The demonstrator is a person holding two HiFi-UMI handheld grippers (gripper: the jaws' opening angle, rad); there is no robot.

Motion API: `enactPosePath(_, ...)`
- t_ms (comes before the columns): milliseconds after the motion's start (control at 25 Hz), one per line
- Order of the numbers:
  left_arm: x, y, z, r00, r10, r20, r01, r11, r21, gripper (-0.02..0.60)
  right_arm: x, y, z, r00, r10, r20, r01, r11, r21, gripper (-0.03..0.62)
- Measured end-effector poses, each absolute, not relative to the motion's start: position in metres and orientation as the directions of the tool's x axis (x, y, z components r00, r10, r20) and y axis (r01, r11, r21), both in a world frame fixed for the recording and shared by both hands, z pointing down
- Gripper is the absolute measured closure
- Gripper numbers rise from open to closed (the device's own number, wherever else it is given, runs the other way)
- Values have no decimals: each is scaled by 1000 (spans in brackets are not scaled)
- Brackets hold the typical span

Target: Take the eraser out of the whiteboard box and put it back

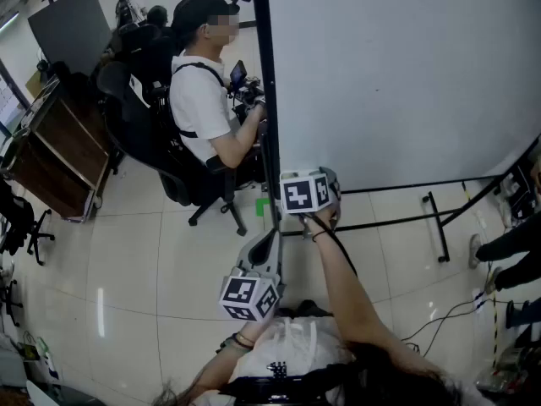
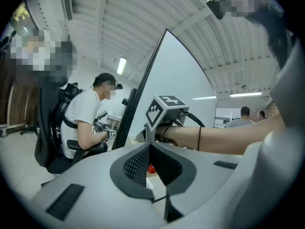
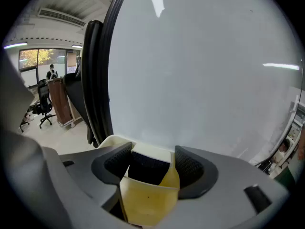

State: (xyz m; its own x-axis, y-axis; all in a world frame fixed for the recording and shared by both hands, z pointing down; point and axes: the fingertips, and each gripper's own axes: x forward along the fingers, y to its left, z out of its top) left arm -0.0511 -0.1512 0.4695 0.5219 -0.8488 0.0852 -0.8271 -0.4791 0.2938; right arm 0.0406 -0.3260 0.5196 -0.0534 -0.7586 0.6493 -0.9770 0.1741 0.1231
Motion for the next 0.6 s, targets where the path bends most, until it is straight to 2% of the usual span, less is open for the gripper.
enactPosePath(80, -49, -152, 468, 523, -848, 82, -825, -481, 296, 595, 42, -325, 521, -65, -762, 645, -974, 190, 125, 319)
enactPosePath(200, -49, -151, 466, 522, -849, 79, -825, -480, 299, 595, 45, -319, 511, -111, -794, 598, -979, 192, 74, 321)
enactPosePath(440, -52, -151, 469, 519, -850, 86, -827, -474, 303, 595, 58, -278, 398, -195, -932, 304, -972, 225, 64, 321)
enactPosePath(600, -51, -150, 471, 530, -845, 77, -815, -483, 320, 595, 60, -231, 376, -254, -934, 250, -954, 285, 94, 321)
